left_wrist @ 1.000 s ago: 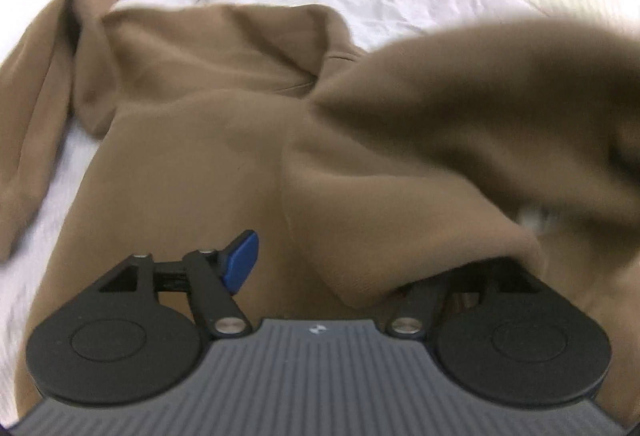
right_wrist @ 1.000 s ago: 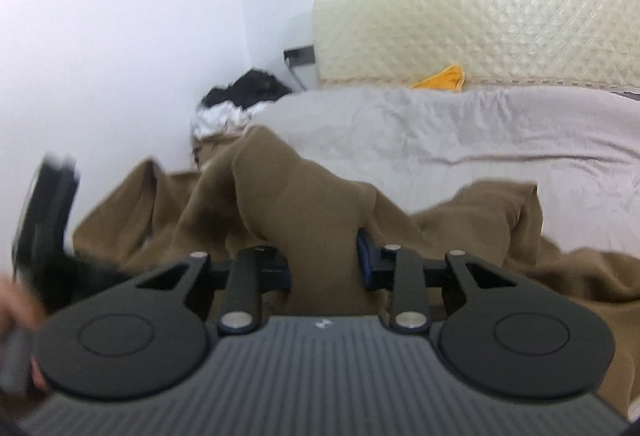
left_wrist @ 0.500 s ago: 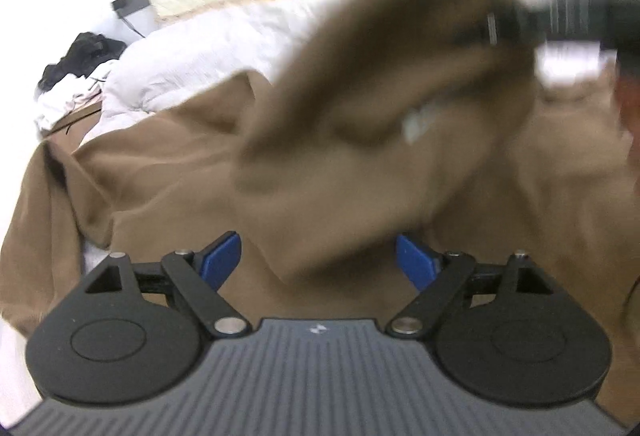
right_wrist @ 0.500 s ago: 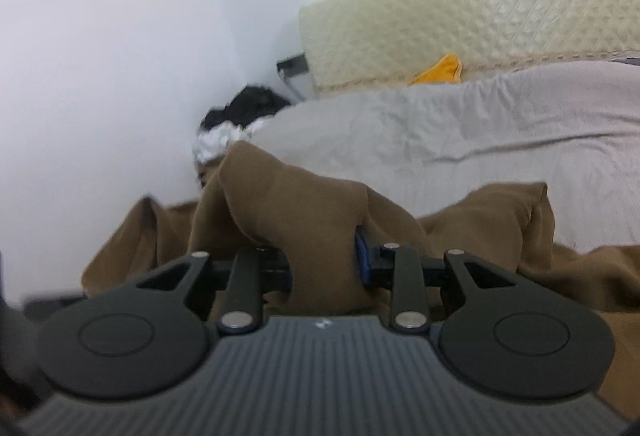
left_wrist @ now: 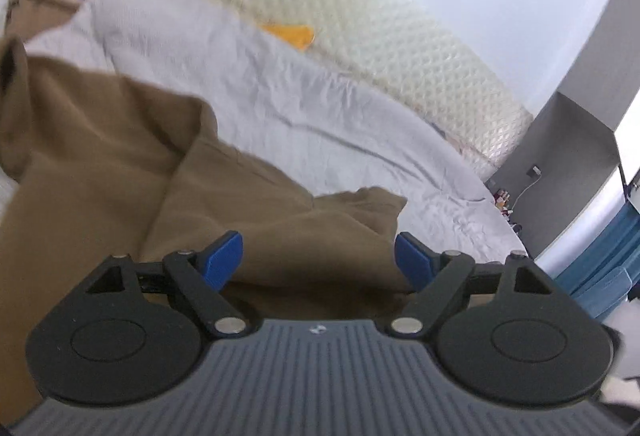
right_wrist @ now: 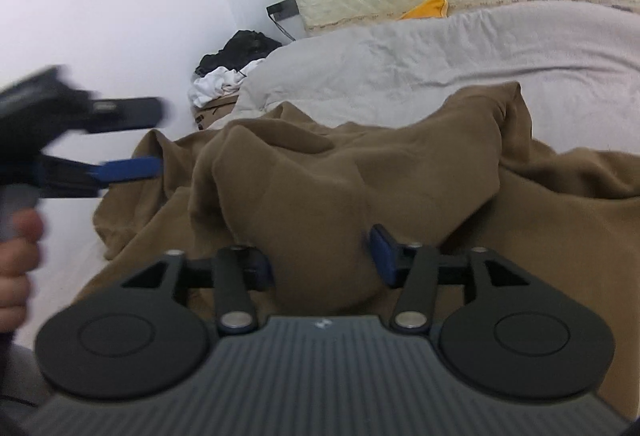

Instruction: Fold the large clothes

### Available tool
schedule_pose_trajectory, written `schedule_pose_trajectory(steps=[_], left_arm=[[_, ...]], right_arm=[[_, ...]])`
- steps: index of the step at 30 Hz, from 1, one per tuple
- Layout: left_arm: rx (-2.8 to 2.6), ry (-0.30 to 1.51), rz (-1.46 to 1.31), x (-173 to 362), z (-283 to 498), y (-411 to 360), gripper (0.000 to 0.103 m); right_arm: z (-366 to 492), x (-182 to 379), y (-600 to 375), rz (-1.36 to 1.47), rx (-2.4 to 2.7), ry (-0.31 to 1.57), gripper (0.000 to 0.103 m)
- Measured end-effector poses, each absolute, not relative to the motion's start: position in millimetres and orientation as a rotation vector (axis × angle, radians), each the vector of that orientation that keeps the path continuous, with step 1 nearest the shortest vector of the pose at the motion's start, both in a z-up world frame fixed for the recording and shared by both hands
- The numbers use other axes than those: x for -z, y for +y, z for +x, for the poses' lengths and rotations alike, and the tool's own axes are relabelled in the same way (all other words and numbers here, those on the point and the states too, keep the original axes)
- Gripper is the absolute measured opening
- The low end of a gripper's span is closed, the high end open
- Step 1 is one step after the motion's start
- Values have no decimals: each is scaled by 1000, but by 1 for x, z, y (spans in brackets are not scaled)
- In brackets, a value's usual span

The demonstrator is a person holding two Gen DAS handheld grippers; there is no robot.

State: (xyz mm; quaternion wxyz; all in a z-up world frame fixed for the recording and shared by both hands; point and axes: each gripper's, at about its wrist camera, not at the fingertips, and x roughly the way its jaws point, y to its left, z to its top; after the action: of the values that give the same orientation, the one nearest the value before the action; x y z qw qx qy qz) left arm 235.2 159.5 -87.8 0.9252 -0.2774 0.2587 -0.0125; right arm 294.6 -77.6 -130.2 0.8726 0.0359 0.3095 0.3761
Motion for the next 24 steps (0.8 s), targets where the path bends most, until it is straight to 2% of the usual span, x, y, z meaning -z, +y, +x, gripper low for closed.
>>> schedule_pose_trajectory(steps=[2,6,12,15,16,17,19,24], left_arm=[[28,539,-602,98,251,163,81],[43,535,-641,117,262,165,77],[75,432,-664,113,262,174,74],[76,495,-592,116,270,165,66],[77,513,-572,119,274,162,65],[84,535,-566,126,276,161,63],[90,585,-579,137,282,161,59],[53,752,-527,173,299,156,52]], right_arm=[[287,124,-85,96,-820,650,73],[267,113,-112,191,-872,615,74],[283,95,-107,241,-782,493,74],[309,101,-100,353,-743,520,61],[317,104,-97,373,-740,534,54],[322,108,-92,371,-741,549,46],[333,119,-75,290,-732,604,38],[343,157,-51,114,-694,724,39]])
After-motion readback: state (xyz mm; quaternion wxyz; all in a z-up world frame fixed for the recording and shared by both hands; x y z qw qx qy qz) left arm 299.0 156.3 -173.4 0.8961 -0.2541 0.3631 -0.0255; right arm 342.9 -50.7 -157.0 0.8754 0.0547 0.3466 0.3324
